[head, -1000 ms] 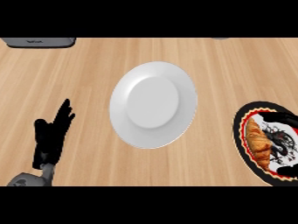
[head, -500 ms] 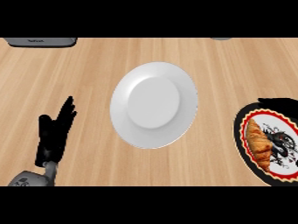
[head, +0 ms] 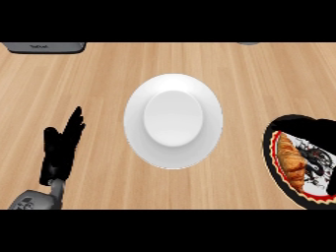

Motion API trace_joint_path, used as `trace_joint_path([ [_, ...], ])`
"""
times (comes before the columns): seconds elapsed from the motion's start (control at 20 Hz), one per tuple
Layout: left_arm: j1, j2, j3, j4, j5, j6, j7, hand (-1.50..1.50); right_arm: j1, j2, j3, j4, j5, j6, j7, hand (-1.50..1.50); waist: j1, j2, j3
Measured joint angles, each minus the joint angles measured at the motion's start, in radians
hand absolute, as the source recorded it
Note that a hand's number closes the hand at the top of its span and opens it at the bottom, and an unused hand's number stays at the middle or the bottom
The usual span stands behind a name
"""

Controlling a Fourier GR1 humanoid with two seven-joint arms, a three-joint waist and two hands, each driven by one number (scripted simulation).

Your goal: Pick the croissant from the plate and place it in the plate

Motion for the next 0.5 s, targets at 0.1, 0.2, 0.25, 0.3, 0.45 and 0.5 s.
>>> trace_joint_path([
  [0.1,0.01,-0.011,0.002,-0.014,-0.014,0.0,0.007,0.0,-0.014,0.022,-0.006,0.024,0.03,0.024,0.002,-1.5,0.0,0.0,0.0],
  [0.2,0.028,-0.02,0.013,-0.025,-0.023,-0.01,0.001,0.0,-0.019,0.049,-0.01,0.061,0.074,0.022,-0.022,-1.5,0.0,0.0,0.0],
  [0.25,0.036,-0.026,0.014,-0.035,-0.031,-0.01,0.007,0.0,-0.014,0.052,-0.016,0.069,0.093,0.022,-0.038,-1.5,-0.001,0.0,0.001],
  [0.3,0.037,-0.023,0.019,-0.051,-0.037,-0.015,0.027,0.0,-0.017,0.06,-0.024,0.075,0.109,0.028,-0.044,-1.5,-0.001,0.0,0.001],
  [0.45,0.046,-0.034,0.046,-0.029,-0.04,-0.045,-0.001,0.0,-0.04,0.093,-0.036,0.116,0.157,0.048,-0.06,-1.5,-0.001,0.0,0.001],
  [0.5,0.039,-0.038,0.051,-0.036,-0.048,-0.047,0.016,0.0,-0.04,0.095,-0.044,0.114,0.17,0.058,-0.068,-1.5,-0.002,0.0,0.001],
])
